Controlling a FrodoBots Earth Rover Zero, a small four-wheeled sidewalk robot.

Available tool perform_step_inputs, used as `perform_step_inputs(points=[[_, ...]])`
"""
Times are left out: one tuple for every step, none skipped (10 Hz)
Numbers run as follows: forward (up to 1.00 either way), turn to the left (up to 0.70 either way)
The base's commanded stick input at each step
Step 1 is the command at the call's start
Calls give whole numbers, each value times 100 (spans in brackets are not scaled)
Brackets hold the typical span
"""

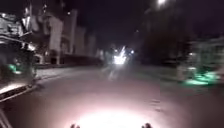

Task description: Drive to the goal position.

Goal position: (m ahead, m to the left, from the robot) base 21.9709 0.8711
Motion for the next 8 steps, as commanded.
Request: perform_step_inputs(points=[[70, 0], [70, 0], [70, 0], [70, 0], [70, 0], [70, 0], [70, 0], [70, 0]])
